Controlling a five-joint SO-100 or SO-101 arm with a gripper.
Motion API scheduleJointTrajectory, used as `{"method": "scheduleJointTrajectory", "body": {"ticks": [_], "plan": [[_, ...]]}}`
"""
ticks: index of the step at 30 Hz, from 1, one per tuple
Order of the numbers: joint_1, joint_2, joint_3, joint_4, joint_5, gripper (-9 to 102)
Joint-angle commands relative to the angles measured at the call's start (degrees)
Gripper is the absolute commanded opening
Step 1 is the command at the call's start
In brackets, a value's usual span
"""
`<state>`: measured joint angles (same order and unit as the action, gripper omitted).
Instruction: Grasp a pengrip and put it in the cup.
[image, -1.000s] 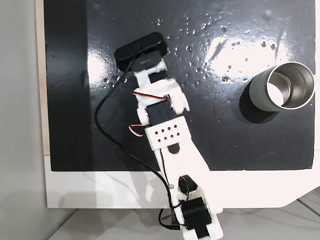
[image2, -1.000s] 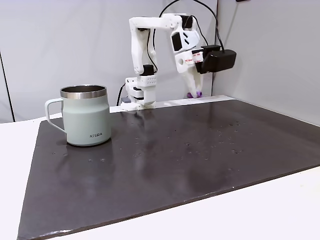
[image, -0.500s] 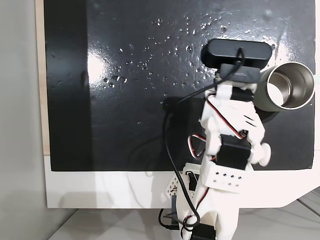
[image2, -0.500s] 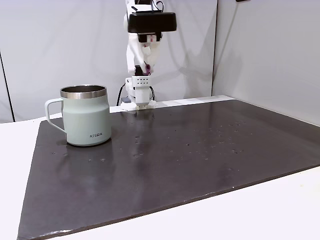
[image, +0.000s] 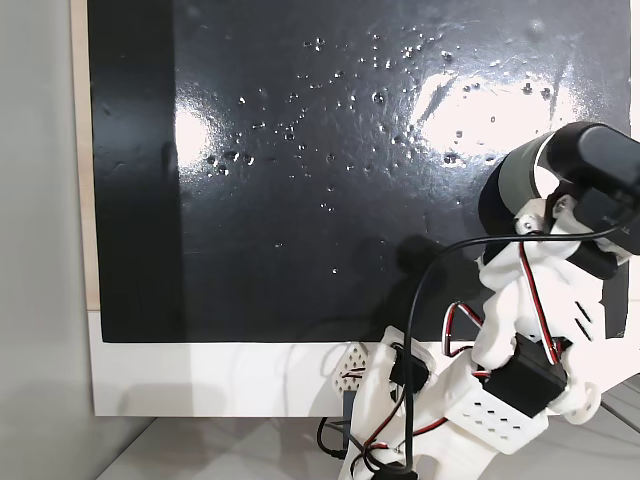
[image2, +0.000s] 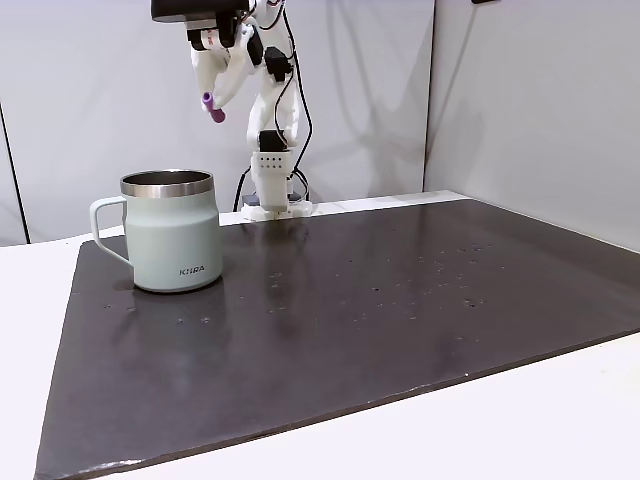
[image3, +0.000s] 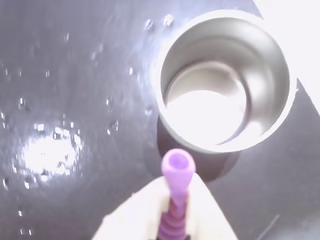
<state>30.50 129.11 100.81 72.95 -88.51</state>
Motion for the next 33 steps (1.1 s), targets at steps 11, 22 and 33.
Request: {"method": "scheduleJointTrajectory", "body": {"ticks": [11, 22, 33], "plan": [[3.2, -4.0, -1.5, -17.0, 5.2, 0], [5.3, -0.4, 12.3, -29.4, 1.7, 0], [6.1, 1.1, 18.7, -35.4, 0.4, 0]]}}
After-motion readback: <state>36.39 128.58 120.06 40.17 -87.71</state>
